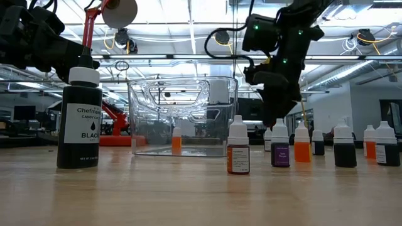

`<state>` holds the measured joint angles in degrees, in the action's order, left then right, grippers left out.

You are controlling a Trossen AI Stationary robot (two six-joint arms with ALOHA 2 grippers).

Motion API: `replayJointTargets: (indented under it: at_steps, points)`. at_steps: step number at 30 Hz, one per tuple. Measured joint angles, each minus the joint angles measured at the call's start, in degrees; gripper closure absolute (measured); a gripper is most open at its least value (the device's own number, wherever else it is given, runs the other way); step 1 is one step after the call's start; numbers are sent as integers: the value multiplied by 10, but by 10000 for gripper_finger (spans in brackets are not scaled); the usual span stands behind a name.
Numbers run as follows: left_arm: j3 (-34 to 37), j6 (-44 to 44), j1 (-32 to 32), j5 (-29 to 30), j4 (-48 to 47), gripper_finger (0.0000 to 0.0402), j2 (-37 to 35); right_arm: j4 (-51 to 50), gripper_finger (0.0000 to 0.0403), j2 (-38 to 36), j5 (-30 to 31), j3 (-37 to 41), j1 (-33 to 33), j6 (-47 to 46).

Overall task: Pick & Place food coloring
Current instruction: Put the small purple food coloring bottle into the transparent bin

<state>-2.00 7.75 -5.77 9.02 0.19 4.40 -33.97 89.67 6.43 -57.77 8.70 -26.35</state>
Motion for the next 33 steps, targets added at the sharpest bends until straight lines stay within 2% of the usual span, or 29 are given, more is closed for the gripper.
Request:
replayJointTargets:
  at_steps: [9,16,25,33]
  points:
    - [0,0,0,0,0,149,0,56,181,0,-6,35,0,0]
    - [0,0,0,0,0,149,0,62,182,3,-5,35,0,2]
    - [0,0,0,0,0,149,0,63,181,51,-5,34,-1,16]
    - [0,0,0,0,0,149,0,56,189,44,-5,22,2,18]
